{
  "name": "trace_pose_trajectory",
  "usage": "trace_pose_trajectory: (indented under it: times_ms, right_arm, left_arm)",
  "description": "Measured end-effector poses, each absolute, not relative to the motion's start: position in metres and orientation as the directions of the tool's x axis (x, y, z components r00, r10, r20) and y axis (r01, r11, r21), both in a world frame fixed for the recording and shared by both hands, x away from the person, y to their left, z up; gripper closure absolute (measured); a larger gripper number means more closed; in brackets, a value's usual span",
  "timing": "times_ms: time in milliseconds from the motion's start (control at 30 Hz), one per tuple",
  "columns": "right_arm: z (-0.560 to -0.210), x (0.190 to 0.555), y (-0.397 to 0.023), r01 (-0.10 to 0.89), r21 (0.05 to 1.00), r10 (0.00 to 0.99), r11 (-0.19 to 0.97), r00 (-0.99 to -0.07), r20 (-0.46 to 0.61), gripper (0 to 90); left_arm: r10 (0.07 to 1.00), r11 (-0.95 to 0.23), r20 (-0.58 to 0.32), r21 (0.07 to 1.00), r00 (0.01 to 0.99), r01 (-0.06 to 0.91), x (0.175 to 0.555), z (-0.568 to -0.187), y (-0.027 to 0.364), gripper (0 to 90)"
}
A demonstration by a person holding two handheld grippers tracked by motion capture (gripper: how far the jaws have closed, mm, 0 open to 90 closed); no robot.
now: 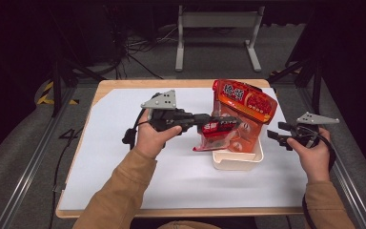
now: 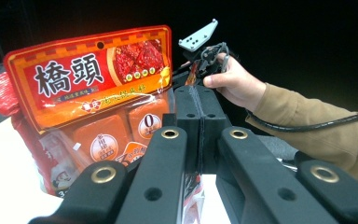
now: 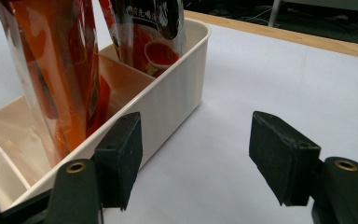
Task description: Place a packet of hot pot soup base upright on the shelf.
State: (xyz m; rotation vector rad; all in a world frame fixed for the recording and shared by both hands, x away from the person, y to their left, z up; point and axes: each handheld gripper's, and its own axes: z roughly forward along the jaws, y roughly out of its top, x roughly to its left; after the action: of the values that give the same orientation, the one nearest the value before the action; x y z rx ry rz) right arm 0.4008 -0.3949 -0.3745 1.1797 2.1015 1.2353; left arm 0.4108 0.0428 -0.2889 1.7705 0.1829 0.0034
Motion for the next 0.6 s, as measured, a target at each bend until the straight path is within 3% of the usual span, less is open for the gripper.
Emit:
trace_pose_trajectory:
  times_ms: [600]
  right_arm:
    - [-0.374,0.401,-0.396,0.451,0.859,0.838,0.241,-0.543,0.05,34.7]
  left_arm:
    - [0.089,-0.179,-0.083,0.979,0.993,0.097,0.411,-0.29,0.013,90.0]
